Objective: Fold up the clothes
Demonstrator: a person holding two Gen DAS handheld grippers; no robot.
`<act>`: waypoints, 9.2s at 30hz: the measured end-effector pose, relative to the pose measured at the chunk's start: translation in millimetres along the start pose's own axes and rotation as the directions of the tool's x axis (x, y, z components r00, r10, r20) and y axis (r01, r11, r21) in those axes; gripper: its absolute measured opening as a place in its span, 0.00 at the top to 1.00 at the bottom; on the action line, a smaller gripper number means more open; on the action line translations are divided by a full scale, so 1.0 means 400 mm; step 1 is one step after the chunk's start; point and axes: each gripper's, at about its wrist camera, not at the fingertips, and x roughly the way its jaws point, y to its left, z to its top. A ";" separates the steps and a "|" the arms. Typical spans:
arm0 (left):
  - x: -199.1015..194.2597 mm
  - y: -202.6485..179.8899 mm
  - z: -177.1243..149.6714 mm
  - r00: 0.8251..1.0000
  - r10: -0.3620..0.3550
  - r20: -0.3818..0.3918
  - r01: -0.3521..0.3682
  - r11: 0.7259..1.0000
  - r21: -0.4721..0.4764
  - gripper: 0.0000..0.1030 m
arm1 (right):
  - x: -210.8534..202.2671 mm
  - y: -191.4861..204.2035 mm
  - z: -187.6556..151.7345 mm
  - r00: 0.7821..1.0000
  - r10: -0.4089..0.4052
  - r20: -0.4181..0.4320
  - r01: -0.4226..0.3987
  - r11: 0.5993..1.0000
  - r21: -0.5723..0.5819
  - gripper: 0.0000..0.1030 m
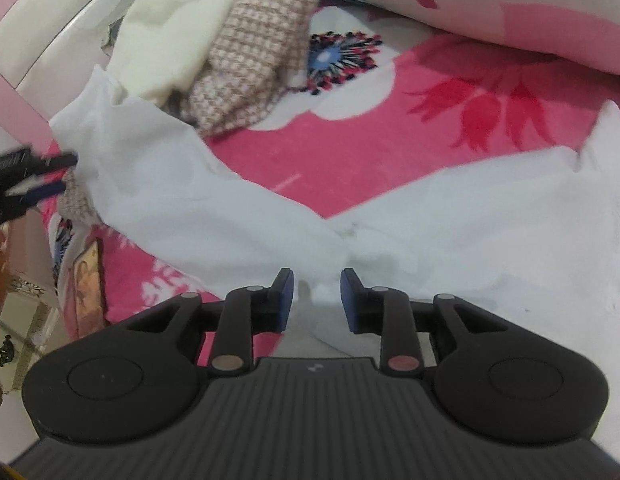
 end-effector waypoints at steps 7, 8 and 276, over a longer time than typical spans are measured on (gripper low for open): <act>0.068 0.046 0.081 0.996 0.012 0.084 -0.005 0.997 -0.083 0.64 | 0.030 0.040 0.002 1.000 0.015 -0.012 -0.014 0.999 0.034 0.74; 0.072 0.047 0.084 0.996 0.013 0.089 -0.006 0.996 -0.086 0.78 | 0.034 0.043 0.001 1.000 0.015 -0.013 -0.014 0.999 0.037 0.74; 0.399 -1.150 -0.526 0.780 -0.475 -0.408 0.610 0.725 0.322 0.58 | -0.172 -0.929 0.029 0.948 -0.147 0.283 -0.049 0.808 0.587 0.61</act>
